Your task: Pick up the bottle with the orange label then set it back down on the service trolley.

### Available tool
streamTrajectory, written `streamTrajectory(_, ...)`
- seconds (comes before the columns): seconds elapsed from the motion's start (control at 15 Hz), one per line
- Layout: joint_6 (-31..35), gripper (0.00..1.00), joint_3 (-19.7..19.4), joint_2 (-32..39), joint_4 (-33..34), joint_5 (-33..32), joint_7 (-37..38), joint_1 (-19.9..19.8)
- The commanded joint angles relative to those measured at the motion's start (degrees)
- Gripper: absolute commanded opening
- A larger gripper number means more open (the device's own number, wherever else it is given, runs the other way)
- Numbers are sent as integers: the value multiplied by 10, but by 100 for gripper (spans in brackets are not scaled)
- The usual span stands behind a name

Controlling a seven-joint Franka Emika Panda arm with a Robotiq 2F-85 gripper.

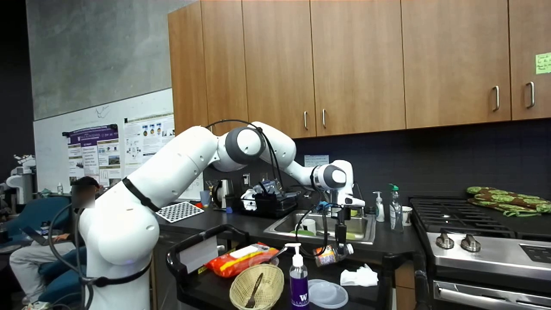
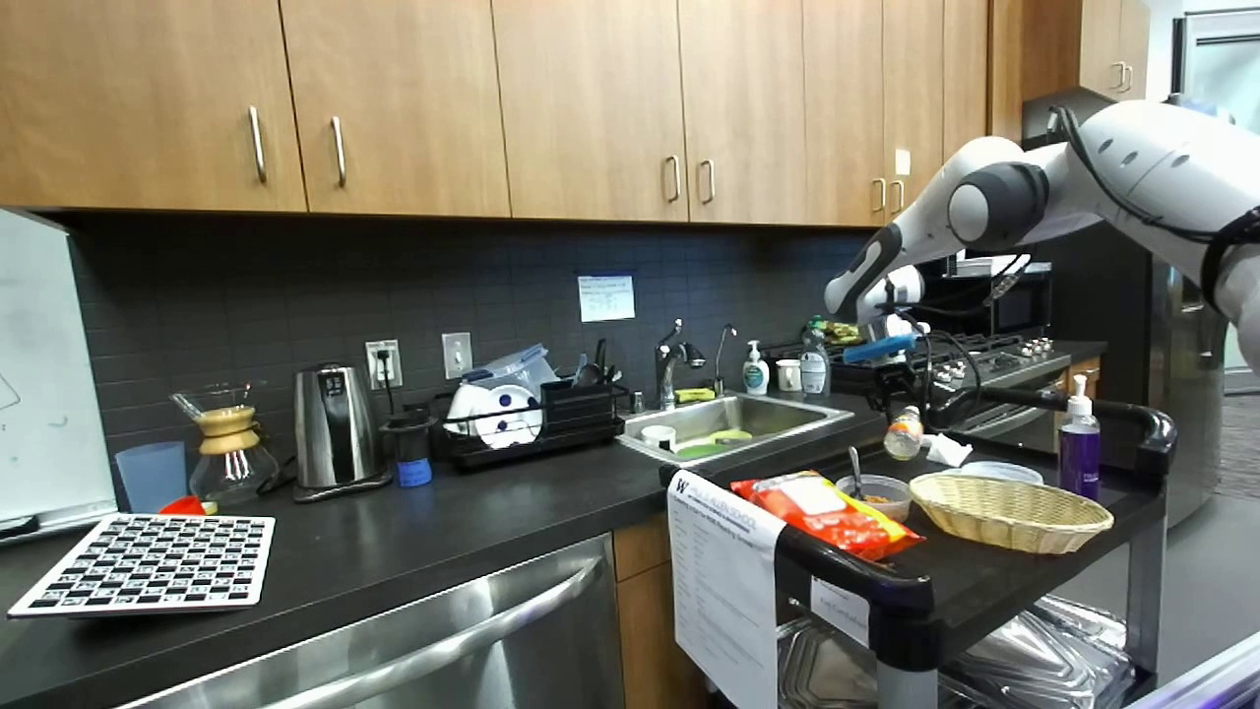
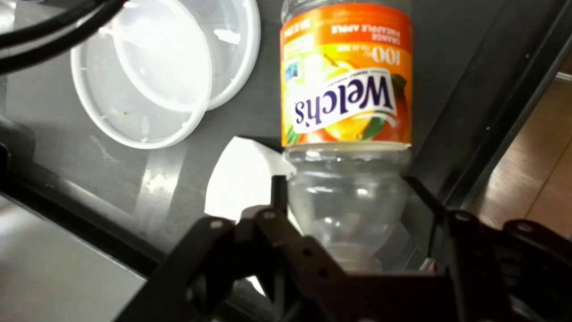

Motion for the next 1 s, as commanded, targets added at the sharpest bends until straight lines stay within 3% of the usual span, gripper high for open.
streamTrajectory(0.0, 11, 38, -22, -50, -61, -65, 63, 38)
streamTrajectory(0.53, 46, 38, -13, -88, -124, -143, 201, 89)
streamTrajectory(0.93, 81, 38, -30, -64, -146, -221, 452, 153)
